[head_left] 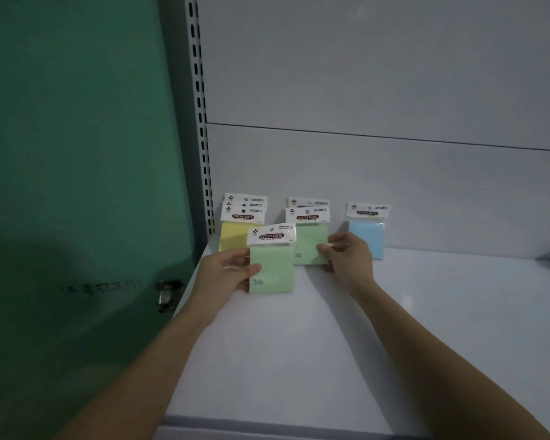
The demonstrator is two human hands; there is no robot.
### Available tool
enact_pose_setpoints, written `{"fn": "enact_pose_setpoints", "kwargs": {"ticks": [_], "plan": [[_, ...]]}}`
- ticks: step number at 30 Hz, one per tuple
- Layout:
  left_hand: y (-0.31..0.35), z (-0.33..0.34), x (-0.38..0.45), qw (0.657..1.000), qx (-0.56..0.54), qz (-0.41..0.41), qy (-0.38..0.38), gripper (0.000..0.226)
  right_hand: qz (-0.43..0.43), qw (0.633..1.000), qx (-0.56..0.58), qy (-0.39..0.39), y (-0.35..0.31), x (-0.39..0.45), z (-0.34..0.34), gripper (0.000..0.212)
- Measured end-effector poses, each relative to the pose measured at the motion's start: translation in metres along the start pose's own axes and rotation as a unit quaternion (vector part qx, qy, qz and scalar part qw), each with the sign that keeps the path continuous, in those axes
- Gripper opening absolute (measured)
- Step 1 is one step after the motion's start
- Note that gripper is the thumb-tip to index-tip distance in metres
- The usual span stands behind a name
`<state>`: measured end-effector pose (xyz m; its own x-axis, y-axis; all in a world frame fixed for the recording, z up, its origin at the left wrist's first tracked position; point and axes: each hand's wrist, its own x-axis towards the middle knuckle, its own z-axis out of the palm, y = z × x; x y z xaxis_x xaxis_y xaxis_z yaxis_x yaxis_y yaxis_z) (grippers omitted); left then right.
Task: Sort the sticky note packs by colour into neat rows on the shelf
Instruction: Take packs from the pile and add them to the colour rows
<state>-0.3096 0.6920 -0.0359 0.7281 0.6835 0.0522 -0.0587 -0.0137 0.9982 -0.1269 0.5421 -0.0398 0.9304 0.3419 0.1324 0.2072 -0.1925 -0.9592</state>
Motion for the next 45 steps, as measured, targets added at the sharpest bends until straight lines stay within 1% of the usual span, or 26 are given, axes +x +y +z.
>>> {"fn": "enact_pose_setpoints", "kwargs": {"ticks": [4, 8, 11, 15, 21, 23, 25, 27, 30, 33, 35, 37, 39, 45], "plan": [[-0.005, -0.006, 0.005, 1.000, -0.006, 0.004, -0.013, 0.028, -0.039, 0.995, -0.082, 0.036, -0.002, 0.004, 0.015, 0.015], [-0.007, -0.006, 0.005, 1.000, -0.005, -0.001, -0.013, 0.029, -0.056, 0.991, -0.111, 0.056, -0.001, 0.005, 0.022, 0.010], [-0.007, -0.006, 0.006, 1.000, 0.004, -0.002, -0.010, 0.030, -0.048, 0.989, -0.126, 0.066, 0.003, 0.008, 0.025, 0.010], [-0.005, -0.005, 0.005, 1.000, 0.005, 0.002, -0.007, 0.030, -0.070, 0.984, -0.148, 0.067, 0.006, 0.011, 0.027, 0.013], [-0.003, -0.004, 0.001, 1.000, 0.013, 0.000, 0.002, 0.030, -0.084, 0.982, -0.160, 0.050, 0.008, 0.008, 0.026, 0.015], [0.002, -0.002, -0.003, 1.000, 0.016, -0.007, 0.001, 0.030, -0.072, 0.983, -0.161, 0.040, 0.010, 0.009, 0.022, 0.021], [0.006, 0.001, -0.004, 1.000, 0.020, -0.017, 0.002, 0.030, -0.069, 0.984, -0.164, 0.023, 0.009, 0.011, 0.015, 0.026], [0.010, 0.009, -0.001, 1.000, 0.020, -0.016, 0.008, 0.031, -0.085, 0.979, -0.188, -0.001, 0.006, 0.009, 0.005, 0.027], [0.014, 0.033, 0.003, 1.000, 0.025, -0.010, 0.009, 0.033, -0.136, 0.958, -0.242, -0.068, 0.005, -0.004, -0.019, 0.027], [0.019, 0.062, 0.010, 0.999, 0.041, 0.000, 0.013, 0.035, -0.194, 0.916, -0.312, -0.163, 0.017, -0.021, -0.043, 0.029], [0.020, 0.077, 0.019, 0.998, 0.054, 0.002, 0.031, 0.036, -0.229, 0.889, -0.346, -0.194, 0.028, -0.032, -0.055, 0.032], [0.018, 0.086, 0.029, 0.996, 0.078, 0.001, 0.050, 0.034, -0.261, 0.871, -0.369, -0.191, 0.034, -0.041, -0.061, 0.039], [0.015, 0.090, 0.039, 0.993, 0.097, 0.000, 0.065, 0.028, -0.274, 0.861, -0.388, -0.179, 0.035, -0.044, -0.061, 0.044], [0.005, 0.098, 0.055, 0.985, 0.119, -0.018, 0.127, 0.026, -0.276, 0.854, -0.411, -0.158, 0.041, -0.044, -0.061, 0.045]]}}
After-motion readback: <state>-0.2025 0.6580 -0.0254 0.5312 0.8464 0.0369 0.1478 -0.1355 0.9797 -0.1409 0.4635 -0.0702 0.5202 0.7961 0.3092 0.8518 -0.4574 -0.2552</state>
